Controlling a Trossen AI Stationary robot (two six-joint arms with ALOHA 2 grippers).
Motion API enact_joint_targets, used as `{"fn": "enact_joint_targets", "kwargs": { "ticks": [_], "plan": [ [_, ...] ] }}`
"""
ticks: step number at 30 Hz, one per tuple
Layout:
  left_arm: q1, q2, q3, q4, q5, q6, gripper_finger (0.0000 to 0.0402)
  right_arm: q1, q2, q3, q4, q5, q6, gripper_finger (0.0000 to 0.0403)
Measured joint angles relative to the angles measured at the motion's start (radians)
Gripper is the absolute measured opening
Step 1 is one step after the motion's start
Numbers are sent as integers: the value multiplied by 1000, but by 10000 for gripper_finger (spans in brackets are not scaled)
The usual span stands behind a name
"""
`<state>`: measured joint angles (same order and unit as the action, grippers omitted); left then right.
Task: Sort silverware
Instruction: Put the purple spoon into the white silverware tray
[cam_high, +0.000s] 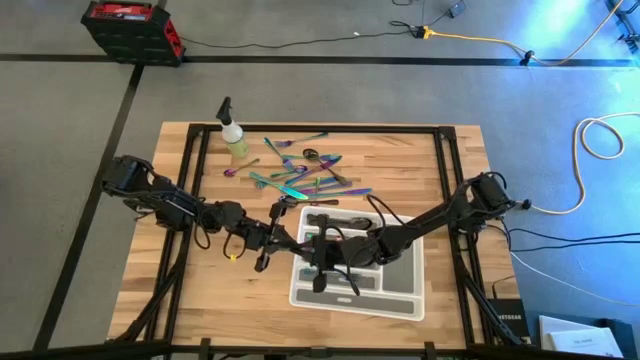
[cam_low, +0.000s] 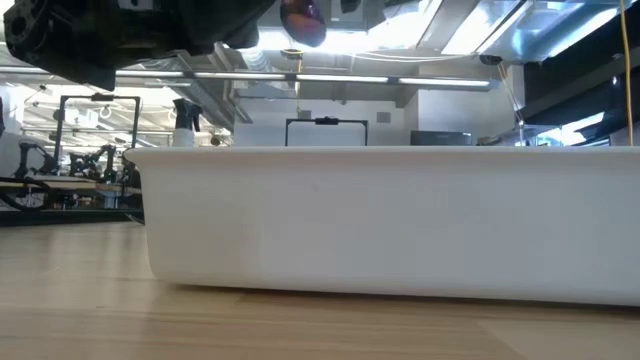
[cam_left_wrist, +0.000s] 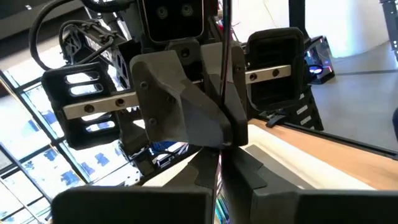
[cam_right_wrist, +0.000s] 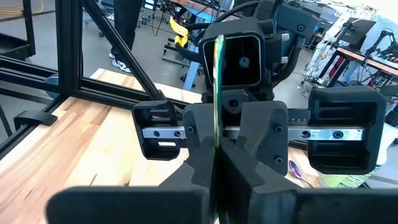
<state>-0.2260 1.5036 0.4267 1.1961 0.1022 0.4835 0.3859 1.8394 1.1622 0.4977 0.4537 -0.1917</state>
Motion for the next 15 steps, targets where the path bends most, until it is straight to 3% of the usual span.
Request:
{"fn": "enact_joint_targets", "kwargs": {
  "ticks": [15],
  "plan": [
    [0,0,2,-12,-1,-40,8,1,-5,-1,-28,27,30,0]
  ]
}}
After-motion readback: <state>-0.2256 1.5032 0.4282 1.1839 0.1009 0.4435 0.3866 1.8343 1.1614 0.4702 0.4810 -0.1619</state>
